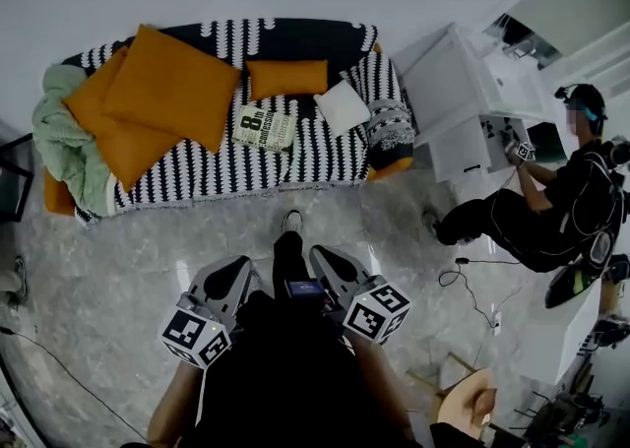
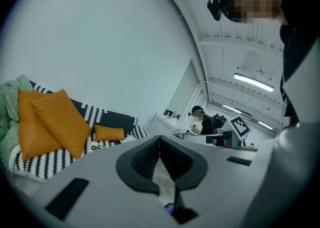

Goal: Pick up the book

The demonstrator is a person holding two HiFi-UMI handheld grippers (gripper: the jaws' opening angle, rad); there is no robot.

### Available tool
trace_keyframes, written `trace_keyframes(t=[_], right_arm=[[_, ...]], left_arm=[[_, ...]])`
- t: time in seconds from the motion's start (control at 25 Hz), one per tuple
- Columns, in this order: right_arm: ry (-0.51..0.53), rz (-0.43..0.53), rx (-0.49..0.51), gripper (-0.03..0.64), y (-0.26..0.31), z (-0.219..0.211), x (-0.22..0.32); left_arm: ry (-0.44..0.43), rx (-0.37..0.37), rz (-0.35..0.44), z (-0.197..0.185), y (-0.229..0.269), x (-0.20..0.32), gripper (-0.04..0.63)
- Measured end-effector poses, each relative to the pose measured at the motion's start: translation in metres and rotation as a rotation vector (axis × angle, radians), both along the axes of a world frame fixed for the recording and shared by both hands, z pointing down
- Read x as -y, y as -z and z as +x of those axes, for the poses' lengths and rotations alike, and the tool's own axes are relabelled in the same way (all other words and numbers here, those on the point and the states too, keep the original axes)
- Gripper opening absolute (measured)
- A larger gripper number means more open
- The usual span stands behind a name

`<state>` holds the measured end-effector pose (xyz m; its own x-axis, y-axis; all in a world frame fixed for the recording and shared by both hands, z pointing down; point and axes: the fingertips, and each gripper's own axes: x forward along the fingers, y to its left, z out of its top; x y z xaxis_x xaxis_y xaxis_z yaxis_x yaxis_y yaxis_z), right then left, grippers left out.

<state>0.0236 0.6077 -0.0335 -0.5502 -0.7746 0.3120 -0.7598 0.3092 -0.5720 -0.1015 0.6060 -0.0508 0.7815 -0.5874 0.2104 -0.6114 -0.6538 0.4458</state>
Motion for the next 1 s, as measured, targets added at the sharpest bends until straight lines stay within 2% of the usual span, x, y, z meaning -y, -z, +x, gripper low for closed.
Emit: trace_keyframes(t=[0.4, 0.68, 1.0], right_arm=[[0.046, 0.047, 0.07, 0.017, 0.008, 0.017, 0.083], [0.136, 0.164, 0.157, 0.017, 0.045, 0.032, 0.153], [0.131, 0.127, 0.152, 0.017, 0.031, 0.083, 0.209]], left_arm=[[0.044, 0.037, 0.026, 0.026, 0.007, 0.066, 0.014], [0.046, 0.049, 0.035, 0.057, 0.018, 0.13, 0.014], [0.072, 0.078, -0.01, 0.102, 0.009, 0.187, 0.014]])
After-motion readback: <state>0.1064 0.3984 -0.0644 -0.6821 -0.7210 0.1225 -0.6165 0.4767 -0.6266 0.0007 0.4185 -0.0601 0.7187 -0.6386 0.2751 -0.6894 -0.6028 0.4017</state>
